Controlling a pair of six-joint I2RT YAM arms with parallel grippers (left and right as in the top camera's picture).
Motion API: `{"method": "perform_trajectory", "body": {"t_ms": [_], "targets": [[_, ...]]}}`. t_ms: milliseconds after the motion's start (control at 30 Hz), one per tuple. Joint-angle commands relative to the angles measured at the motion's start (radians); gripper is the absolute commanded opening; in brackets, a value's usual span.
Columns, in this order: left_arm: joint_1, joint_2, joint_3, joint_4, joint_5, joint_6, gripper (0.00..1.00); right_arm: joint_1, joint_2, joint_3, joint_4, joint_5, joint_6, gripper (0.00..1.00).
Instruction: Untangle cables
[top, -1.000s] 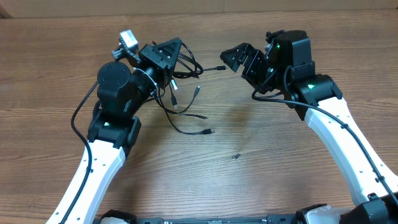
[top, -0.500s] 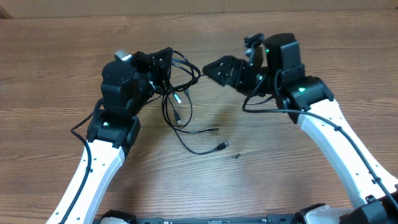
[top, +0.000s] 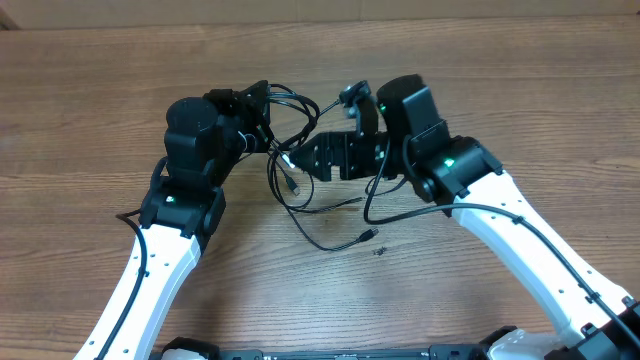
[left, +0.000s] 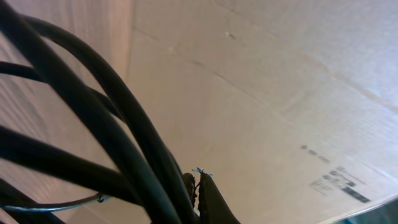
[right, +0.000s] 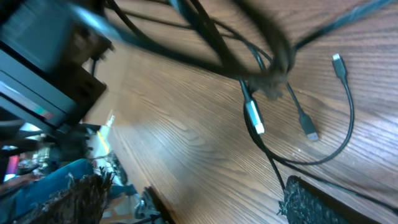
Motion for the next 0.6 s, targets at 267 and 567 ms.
{"method": "perform_trajectory", "body": {"t_ms": [267, 567], "targets": [[-0.001, -0.004, 0.01, 0.207, 0.04, -0.058, 0.04, 0.028, 0.006, 0.019, 0.008, 0.151, -0.027, 0.85], [-0.001, -0.004, 0.01, 0.222, 0.121, 0.079, 0.04, 0.02, 0.039, 0.018, 0.03, 0.184, -0.027, 0.81]]}}
